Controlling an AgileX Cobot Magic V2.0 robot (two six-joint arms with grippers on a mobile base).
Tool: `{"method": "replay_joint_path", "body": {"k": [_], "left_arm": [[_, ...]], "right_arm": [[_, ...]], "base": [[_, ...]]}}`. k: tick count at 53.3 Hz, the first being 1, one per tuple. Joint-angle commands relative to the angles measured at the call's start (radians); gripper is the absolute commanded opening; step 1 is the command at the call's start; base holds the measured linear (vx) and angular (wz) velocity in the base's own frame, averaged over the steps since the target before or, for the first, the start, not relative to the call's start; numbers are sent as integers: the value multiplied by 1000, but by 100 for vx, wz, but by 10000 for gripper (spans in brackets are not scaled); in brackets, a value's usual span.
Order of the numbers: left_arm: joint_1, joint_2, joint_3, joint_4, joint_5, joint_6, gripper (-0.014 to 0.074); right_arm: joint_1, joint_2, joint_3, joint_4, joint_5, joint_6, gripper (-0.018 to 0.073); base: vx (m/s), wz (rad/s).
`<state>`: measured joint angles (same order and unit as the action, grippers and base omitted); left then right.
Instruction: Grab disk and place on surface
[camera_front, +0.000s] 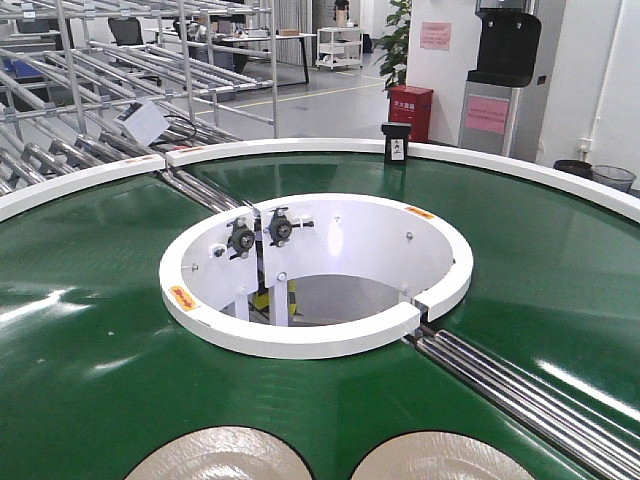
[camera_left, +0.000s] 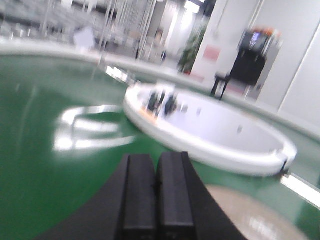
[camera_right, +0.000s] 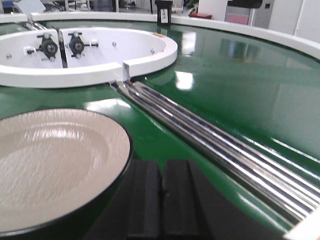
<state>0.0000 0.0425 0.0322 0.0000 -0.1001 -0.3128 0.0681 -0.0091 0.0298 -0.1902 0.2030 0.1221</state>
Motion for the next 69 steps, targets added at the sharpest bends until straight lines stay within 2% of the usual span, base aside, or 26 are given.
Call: {"method": "replay_joint_path", "body": {"k": [1, 6, 12, 18, 24, 29, 36, 45, 58, 69], "left_arm": [[-4, 11, -27, 0, -230, -8, -7], [-4, 11, -56, 0, -297, -7, -6], [-4, 11, -147, 0, -259, 18, -4], [-4, 12, -275, 0, -181, 121, -4], [-4, 46, -460, 0, -57, 234, -4], [-4, 111, -601, 0, 42, 273, -4], [-4, 238, -753, 0, 126, 278, -4], [-4, 382, -787, 0, 140, 278, -1], [-4, 582, -786, 0, 361, 272, 12], [-4, 749, -786, 0, 497, 272, 129]], "right_arm": [[0, -4, 7, -16, -169, -10, -8], [0, -4, 7, -22, -303, -11, -8], [0, -4, -18, -10, -412, 23, -8], [0, 20, -119, 17, -315, 44, -8], [0, 103, -295, 19, -179, 45, -8], [0, 194, -433, 19, -143, 45, -8], [0, 337, -585, 19, -156, 45, -8], [0, 485, -639, 18, -156, 45, -6], [0, 636, -635, 19, -107, 50, 11], [0, 736, -635, 19, -52, 50, 101]], "base": [[0, 0], [0, 0], [0, 0], [0, 0], [0, 0], [0, 0], [0, 0], [0, 0], [0, 0], [0, 0]]}}
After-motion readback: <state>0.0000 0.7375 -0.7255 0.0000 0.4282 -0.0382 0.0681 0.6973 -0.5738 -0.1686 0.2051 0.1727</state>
